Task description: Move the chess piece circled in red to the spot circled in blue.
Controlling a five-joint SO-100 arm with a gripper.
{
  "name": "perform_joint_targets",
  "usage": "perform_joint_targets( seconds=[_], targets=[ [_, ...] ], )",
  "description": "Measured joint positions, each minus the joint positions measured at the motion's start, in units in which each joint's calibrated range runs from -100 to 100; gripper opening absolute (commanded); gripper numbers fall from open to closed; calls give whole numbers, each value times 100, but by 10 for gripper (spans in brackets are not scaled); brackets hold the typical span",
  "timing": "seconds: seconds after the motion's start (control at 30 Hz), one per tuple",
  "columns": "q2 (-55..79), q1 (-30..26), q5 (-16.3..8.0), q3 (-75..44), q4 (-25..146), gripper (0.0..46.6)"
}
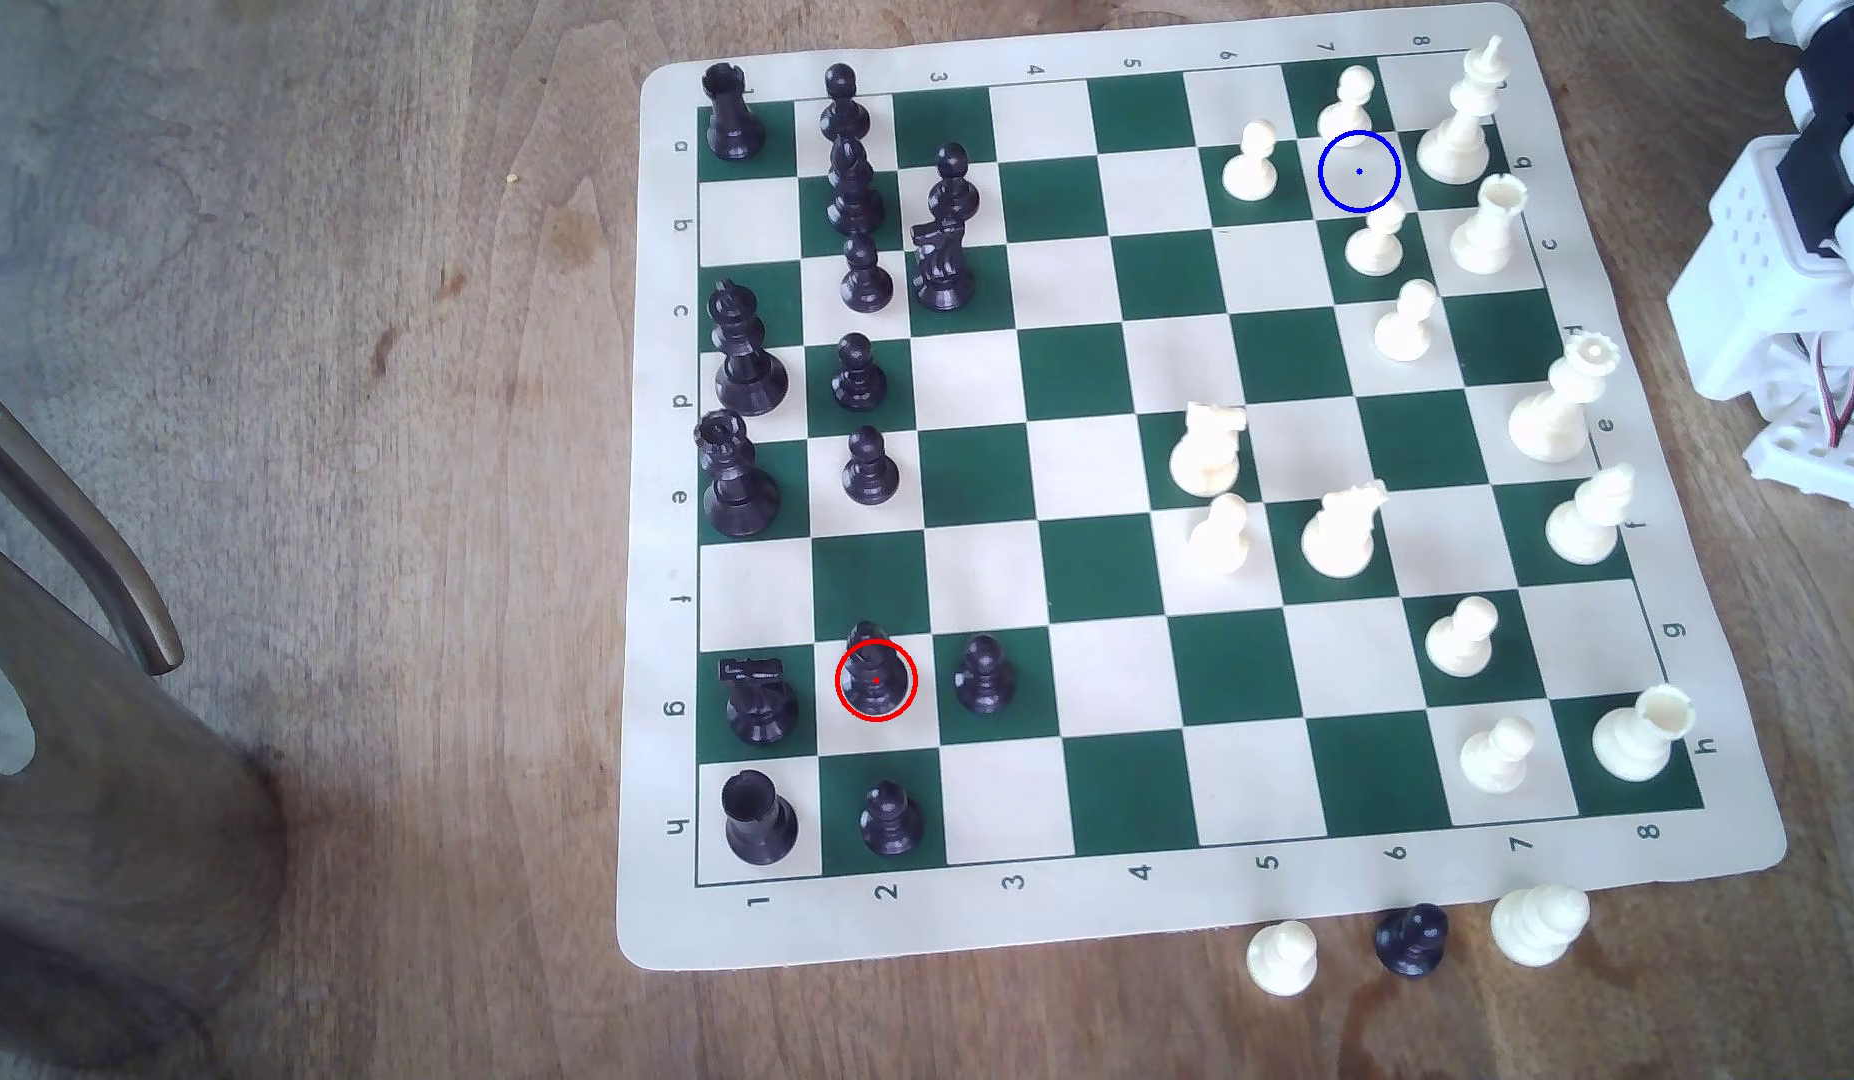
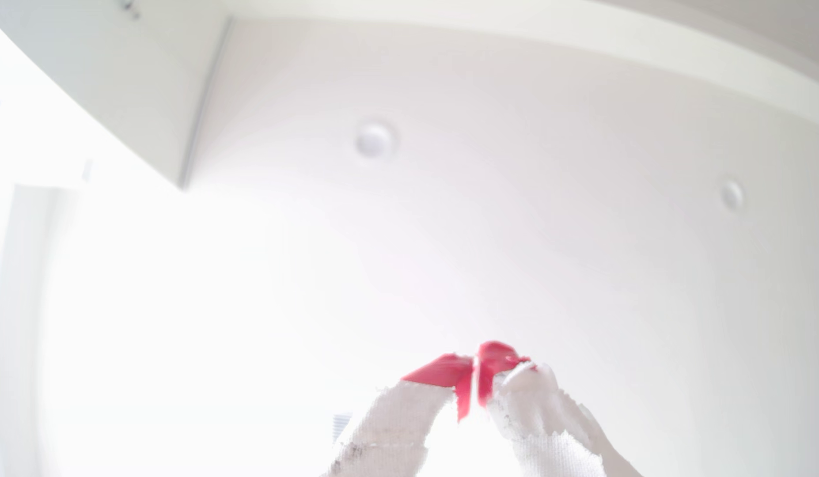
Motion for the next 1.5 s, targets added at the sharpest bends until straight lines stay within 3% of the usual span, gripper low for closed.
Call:
perform_joint_targets(
  seconds=[0.93,1.27,1.33,1.5],
  targets=[
    [0,0,20,0,414,2],
    [0,-339,20,0,4239,1],
    [59,-332,210,0,5649,1],
    [1315,-347,332,0,6406,1]
  ],
)
